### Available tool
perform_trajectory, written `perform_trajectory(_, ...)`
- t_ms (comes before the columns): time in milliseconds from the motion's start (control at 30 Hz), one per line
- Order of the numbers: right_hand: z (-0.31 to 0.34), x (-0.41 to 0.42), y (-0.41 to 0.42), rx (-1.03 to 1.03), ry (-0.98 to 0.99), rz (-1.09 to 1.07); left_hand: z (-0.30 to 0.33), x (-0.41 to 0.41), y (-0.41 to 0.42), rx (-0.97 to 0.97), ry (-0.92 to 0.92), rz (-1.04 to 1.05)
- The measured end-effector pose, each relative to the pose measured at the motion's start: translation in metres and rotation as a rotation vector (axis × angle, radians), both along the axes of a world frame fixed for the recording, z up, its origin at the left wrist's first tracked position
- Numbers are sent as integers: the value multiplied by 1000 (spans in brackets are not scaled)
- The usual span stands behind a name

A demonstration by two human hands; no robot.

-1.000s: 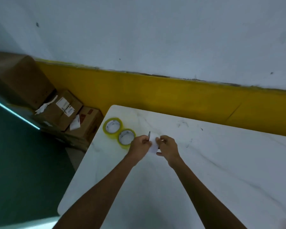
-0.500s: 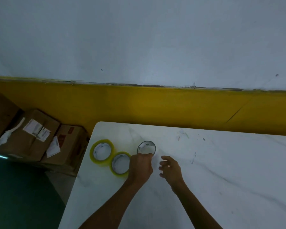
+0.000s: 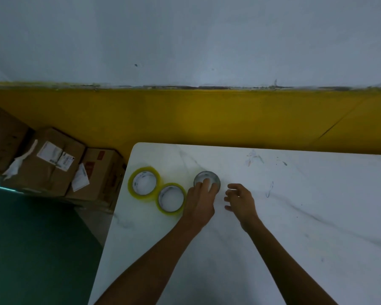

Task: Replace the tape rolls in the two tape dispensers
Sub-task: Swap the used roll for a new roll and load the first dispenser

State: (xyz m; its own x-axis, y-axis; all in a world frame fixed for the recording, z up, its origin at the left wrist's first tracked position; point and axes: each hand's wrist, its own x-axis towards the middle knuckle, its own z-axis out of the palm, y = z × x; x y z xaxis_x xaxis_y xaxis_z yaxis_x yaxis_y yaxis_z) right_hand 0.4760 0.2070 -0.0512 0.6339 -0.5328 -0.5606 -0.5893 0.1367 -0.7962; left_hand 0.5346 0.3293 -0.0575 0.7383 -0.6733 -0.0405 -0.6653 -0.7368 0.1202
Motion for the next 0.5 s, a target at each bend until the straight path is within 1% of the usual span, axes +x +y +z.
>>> perform_trajectory(100, 2, -1, -1, 0, -2, -17, 11, 6, 9, -106, -23, 56)
perform_trajectory(200, 0, -4, 0, 21, 6, -32, 17, 12, 31, -58, -10, 197)
perform_trajectory(300, -4, -8, 2, 43, 26, -15, 9, 10, 61, -28, 101, 288)
perform_trajectory(367, -6, -10, 5, 50, 36, -13, -3, 6, 77, -59, 140, 308)
perform_trajectory(500, -8, -16, 11, 54, 39, -3, -21, -5, 87, -109, 148, 228)
